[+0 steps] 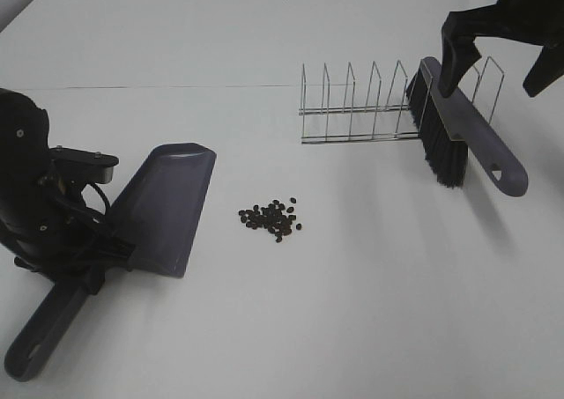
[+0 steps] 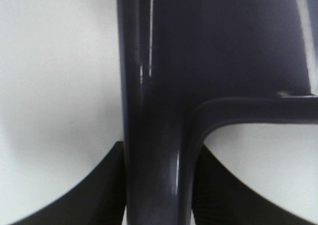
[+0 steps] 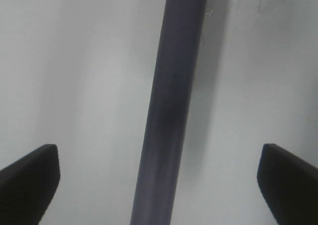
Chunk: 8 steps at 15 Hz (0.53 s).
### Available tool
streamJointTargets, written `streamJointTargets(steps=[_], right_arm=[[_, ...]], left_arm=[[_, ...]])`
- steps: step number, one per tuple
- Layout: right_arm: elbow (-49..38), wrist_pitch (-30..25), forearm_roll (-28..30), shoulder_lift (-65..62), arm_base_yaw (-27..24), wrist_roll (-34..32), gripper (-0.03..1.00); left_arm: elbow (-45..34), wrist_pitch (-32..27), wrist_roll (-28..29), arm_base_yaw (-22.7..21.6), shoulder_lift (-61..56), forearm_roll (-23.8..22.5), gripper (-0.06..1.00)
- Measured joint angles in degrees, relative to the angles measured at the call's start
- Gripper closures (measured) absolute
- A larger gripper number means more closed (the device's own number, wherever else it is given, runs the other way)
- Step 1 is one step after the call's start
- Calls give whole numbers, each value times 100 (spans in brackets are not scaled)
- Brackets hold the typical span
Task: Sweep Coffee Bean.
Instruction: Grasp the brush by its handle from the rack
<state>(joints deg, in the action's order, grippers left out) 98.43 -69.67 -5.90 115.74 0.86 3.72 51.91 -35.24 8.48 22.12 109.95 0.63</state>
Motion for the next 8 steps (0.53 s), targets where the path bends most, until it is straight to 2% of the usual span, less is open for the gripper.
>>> streamJointTargets(steps=[5,8], right_arm=[[1495,0,-149,1702,0,17,-1],[1788,0,-155,2040,0,17,-1]], left_arm=[[0,-6,-6,0,0,6,63],[0,-11,-6,0,0,11,63]])
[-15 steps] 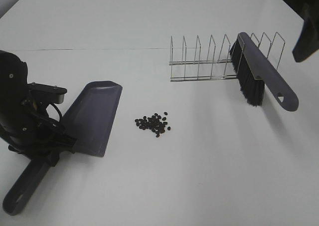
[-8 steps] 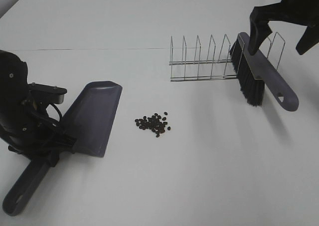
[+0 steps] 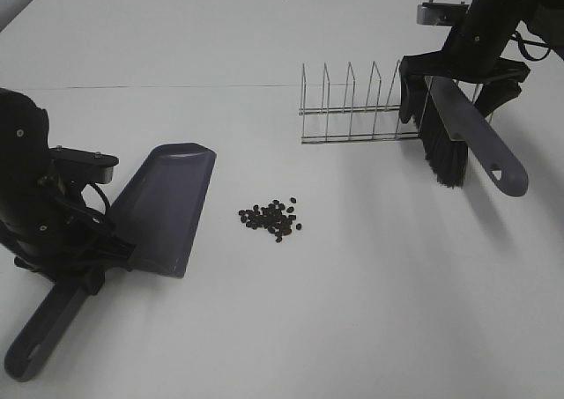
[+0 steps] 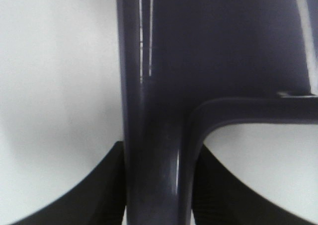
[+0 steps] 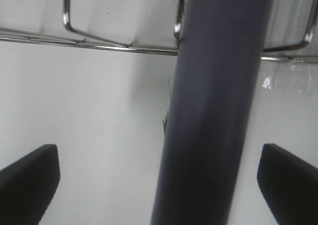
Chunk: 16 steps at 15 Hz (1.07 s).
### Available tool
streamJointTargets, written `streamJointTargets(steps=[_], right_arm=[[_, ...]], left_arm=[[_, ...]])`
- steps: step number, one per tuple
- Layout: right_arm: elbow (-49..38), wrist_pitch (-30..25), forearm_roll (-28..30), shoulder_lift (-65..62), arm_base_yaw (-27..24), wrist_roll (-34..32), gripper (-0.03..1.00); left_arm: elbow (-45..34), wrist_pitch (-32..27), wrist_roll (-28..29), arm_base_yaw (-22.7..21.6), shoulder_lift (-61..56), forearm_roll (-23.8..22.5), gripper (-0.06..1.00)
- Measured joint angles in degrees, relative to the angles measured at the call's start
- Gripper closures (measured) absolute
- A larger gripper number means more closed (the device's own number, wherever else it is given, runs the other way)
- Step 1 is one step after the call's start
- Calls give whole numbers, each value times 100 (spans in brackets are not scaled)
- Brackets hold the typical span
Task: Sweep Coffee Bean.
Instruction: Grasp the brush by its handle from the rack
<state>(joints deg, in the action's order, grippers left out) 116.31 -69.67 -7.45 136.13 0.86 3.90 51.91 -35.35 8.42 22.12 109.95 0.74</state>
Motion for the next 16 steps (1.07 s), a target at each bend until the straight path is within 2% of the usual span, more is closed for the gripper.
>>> streamJointTargets(steps=[7,8,10,12,13,15,16], right_arm=[[46,-11,17,80,0,0,3],[46,-17,23,143,0,0,10],[46,-17,46,201,0,0,16],[46,-17,80,223,0,0,27],[57,-17,120,223,0,0,35],[57,-17,292,223,0,-17,64],[57,-29,424,223,-17,-29,68]], left_arm=[[0,0,-6,0,0,17,63],[0,0,-6,0,0,17,63],[0,0,-6,0,0,17,63],[0,0,-6,0,0,17,63],[0,0,-11,0,0,17,63],[0,0,-11,0,0,17,63],[0,0,-11,0,0,17,63]])
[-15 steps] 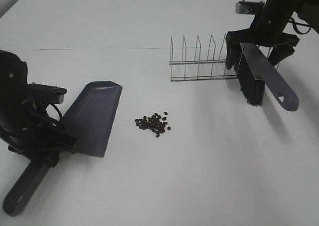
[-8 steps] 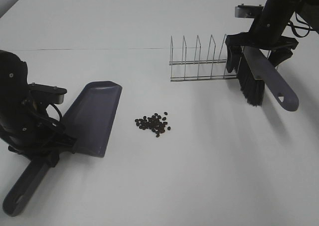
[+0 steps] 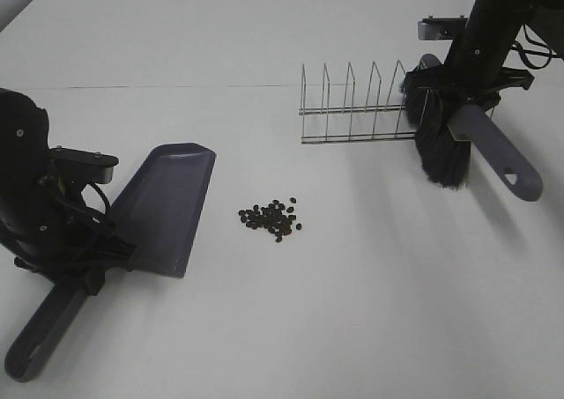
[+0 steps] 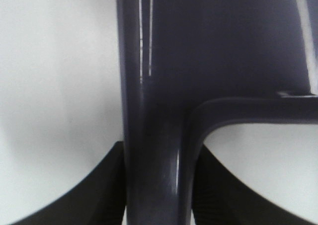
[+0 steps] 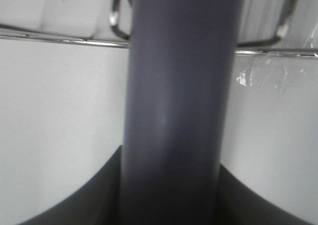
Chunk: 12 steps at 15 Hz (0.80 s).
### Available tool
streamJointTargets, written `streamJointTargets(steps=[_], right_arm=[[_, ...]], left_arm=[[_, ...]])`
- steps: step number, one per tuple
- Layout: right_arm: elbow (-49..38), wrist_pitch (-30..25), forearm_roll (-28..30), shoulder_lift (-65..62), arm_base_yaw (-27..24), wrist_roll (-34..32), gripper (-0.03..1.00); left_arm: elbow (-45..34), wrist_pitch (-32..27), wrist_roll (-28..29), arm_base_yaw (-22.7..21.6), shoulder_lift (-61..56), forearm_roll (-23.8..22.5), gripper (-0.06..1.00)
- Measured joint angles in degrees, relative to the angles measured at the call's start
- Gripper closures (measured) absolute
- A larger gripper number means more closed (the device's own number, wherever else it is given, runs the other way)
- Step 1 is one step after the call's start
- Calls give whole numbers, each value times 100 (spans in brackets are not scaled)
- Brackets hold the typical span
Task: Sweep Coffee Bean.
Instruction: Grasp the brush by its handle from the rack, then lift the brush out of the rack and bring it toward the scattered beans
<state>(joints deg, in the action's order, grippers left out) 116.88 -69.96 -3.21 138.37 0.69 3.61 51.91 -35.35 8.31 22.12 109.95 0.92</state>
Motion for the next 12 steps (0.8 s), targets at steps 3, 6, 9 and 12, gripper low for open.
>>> streamJointTargets(steps=[3,6,9,12], right_arm=[[0,0,63,0,-17,11,68],[0,0,-29,-74,-17,-441,68],[-206,6,-126,-544,0,-573,68],[-1283,11,-338,-1478,6,-573,68]], left_arm=[[0,0,0,0,0,6,63],[0,-6,0,0,0,63,63],[0,-11,0,0,0,80,63],[0,-11,0,0,0,86,63]])
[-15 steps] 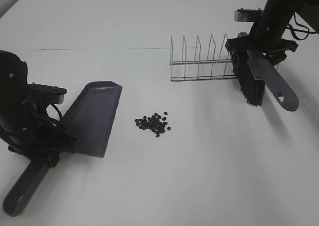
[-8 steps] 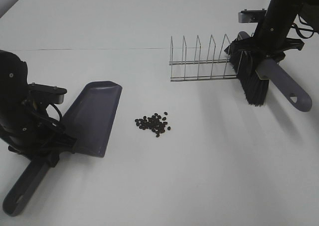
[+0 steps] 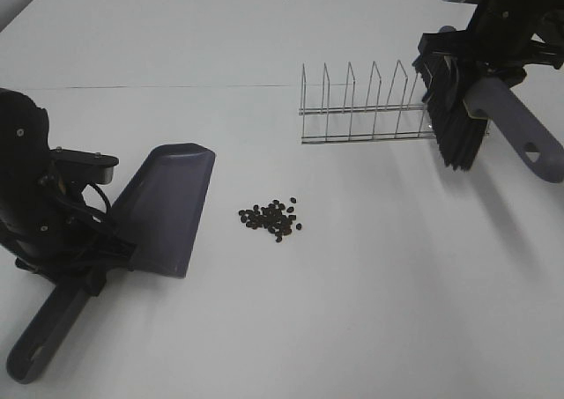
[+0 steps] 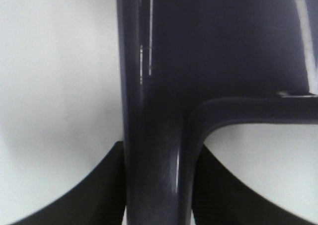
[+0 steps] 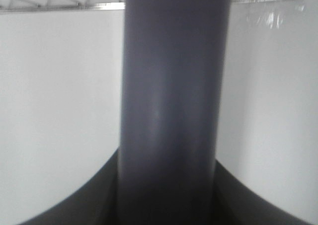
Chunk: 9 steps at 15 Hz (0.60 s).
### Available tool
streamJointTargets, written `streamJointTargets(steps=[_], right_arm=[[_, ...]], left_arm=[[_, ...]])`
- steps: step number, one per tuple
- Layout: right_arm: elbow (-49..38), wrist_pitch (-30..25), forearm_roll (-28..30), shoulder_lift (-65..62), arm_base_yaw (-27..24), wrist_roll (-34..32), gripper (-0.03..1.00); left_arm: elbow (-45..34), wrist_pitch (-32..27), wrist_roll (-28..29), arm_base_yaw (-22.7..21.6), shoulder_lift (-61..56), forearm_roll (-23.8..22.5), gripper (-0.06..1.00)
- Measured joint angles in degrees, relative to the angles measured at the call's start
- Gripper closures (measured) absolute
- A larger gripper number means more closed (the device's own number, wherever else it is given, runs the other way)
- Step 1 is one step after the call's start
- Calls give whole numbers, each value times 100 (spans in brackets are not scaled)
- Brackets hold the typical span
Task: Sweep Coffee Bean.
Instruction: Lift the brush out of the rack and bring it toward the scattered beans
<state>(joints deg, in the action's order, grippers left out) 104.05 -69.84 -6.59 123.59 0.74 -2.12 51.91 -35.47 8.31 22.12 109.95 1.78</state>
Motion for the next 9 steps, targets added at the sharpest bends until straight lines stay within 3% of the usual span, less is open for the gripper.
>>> streamJointTargets(steps=[2,4,9], right_arm=[[-877,-17,17,-665,86,0,68],[-1593,-17,424,-1329,384,-57,68],[-2779,0,1409,-2011,1627,-1060,68]], left_arm=[[0,0,0,0,0,17,63],[0,0,0,0,0,29,63],[0,34,17,109,0,-29,63]])
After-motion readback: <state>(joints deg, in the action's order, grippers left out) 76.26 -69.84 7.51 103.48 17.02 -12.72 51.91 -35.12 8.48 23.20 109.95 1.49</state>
